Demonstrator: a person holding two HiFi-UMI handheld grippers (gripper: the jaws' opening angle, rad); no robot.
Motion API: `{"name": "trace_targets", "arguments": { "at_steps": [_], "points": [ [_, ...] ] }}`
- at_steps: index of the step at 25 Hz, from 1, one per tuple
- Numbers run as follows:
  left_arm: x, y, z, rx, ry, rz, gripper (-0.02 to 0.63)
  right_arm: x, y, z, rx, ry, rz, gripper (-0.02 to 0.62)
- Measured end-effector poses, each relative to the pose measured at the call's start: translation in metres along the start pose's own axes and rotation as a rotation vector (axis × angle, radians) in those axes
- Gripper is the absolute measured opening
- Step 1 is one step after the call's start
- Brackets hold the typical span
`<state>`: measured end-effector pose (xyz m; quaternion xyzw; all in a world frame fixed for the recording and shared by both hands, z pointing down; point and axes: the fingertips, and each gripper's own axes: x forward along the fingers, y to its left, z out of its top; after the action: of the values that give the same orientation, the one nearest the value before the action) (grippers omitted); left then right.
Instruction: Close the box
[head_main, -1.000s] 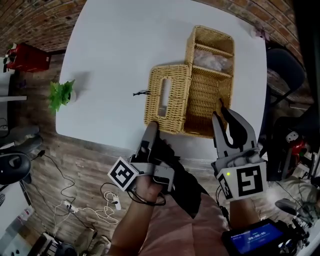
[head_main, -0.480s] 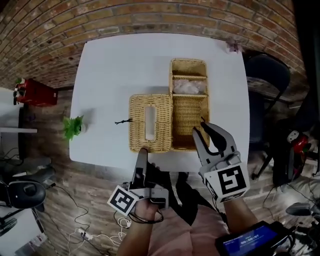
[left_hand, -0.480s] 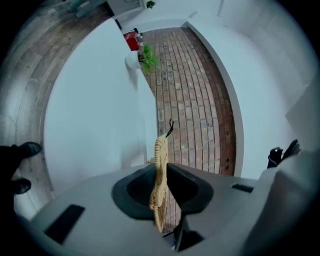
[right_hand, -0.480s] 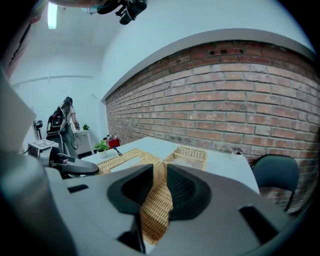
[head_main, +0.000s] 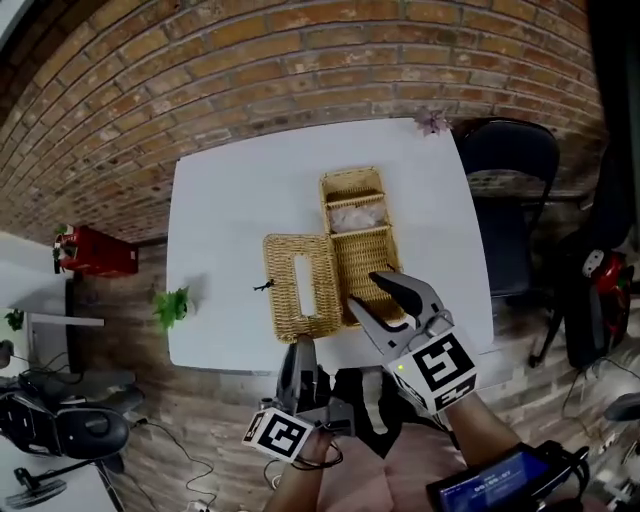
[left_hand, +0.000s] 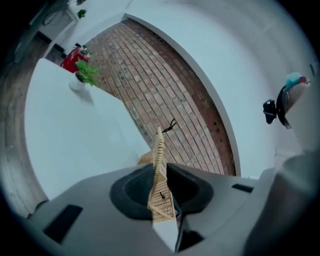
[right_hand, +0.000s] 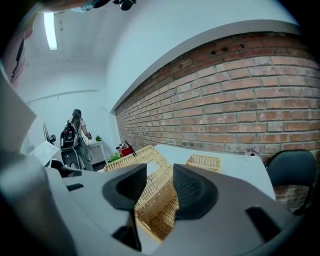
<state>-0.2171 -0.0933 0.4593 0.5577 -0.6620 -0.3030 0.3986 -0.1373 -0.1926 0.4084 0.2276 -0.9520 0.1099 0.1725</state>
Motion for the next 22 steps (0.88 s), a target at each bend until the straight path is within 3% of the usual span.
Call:
{"name": "trace_targets", "arguments": {
  "at_steps": [6, 10, 22],
  "points": [
    [0.001, -0.026, -0.007, 0.230, 0.045, -0.020, 0.075, -0.007, 0.006, 0.019, 0.081, -0.048, 0.068, 0.200],
    [0.000, -0.041, -0.014, 0.332, 0.070, -0.045, 0.075, -0.011, 0.016, 0.027, 0.141, -0.061, 0.140, 0.209],
    [0.007, -0.082, -0.033, 0.494, 0.136, -0.177, 0.077, -0.017, 0.018, 0.034, 0.311, -0.081, 0.254, 0.215]
  ]
}}
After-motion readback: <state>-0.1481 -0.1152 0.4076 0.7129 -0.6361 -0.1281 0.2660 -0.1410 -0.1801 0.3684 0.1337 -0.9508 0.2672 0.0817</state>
